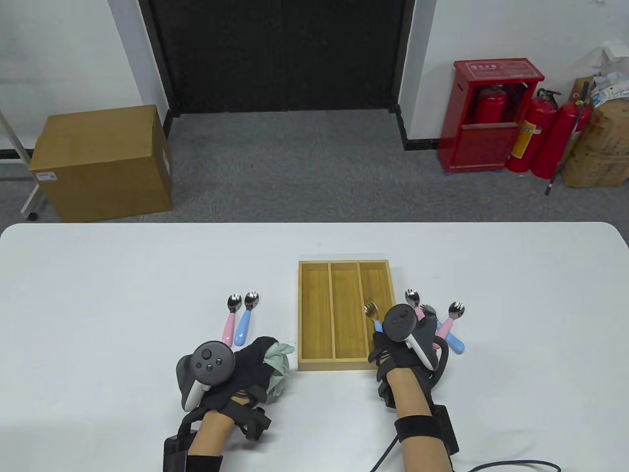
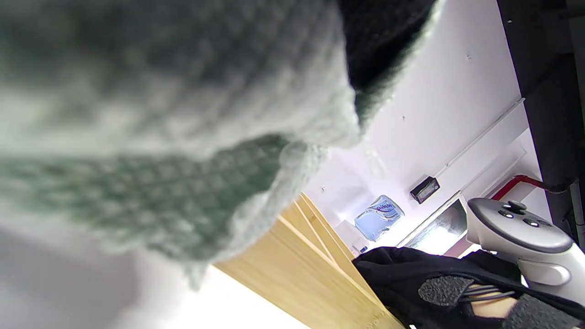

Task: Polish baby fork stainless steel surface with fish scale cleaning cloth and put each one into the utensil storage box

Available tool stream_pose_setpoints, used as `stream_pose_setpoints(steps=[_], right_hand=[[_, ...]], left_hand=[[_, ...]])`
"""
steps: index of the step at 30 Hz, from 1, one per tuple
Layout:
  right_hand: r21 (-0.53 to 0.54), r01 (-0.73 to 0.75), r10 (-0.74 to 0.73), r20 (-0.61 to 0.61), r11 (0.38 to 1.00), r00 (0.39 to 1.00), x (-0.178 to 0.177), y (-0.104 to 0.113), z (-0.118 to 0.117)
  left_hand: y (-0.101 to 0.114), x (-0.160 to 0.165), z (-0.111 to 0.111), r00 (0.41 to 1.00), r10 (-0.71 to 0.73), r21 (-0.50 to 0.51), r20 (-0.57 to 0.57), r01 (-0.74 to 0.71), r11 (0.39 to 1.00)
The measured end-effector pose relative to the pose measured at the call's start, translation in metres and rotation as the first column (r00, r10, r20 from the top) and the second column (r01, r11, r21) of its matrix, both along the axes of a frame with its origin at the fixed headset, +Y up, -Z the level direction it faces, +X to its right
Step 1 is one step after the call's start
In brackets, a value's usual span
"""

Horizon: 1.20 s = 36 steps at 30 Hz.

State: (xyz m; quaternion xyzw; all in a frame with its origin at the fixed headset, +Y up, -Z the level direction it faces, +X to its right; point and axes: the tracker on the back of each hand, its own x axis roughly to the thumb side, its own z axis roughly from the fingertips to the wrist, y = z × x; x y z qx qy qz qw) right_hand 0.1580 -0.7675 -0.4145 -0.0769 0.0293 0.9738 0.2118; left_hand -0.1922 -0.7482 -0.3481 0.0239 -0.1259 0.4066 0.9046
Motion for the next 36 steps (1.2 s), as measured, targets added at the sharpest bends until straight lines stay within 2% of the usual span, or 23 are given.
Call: stream_pose_setpoints(steps=[2,3,6,11,16,21,29,36], right_hand=[[0.014,0.025,-0.025,0.0,1.0,1.0,0.004,0.006,-0.001],[0.063,0.06,-0.06,0.005,0.996,0.998,0.009,0.011,-0.001],[0.122,0.133,-0.139,0.041,0.984,0.99,0.028,0.026,-0.003],[0.09,0.126,-0.141,0.189,0.988,0.972,0.077,0.038,-0.003],[-0.032,0.075,-0.061,0.317,0.997,0.947,0.112,0.022,-0.001],[-0.1,0.061,-0.02,0.363,0.993,0.932,0.119,0.003,-0.005],[-0.127,0.071,-0.013,0.406,0.989,0.914,0.116,-0.011,-0.02],[-0.031,0.175,-0.139,0.477,0.984,0.868,0.124,-0.01,-0.02]], left_hand=[[0.0,0.0,0.0,1.0,0.0,-0.001,0.0,0.0,1.0],[0.0,0.0,0.0,1.0,0.0,0.001,-0.001,0.0,1.0],[0.0,0.0,0.0,1.0,0.001,0.005,-0.004,-0.001,1.0],[0.0,-0.001,0.0,1.0,0.006,0.008,-0.011,-0.006,1.0],[0.0,0.0,0.0,1.0,-0.001,0.009,-0.007,0.001,1.0],[-0.001,0.004,0.0,1.0,-0.008,0.003,0.005,0.008,1.0],[-0.002,0.01,0.001,0.999,-0.036,0.003,0.029,0.036,0.999],[-0.003,0.009,0.0,0.999,-0.018,-0.013,0.026,0.019,1.0]])
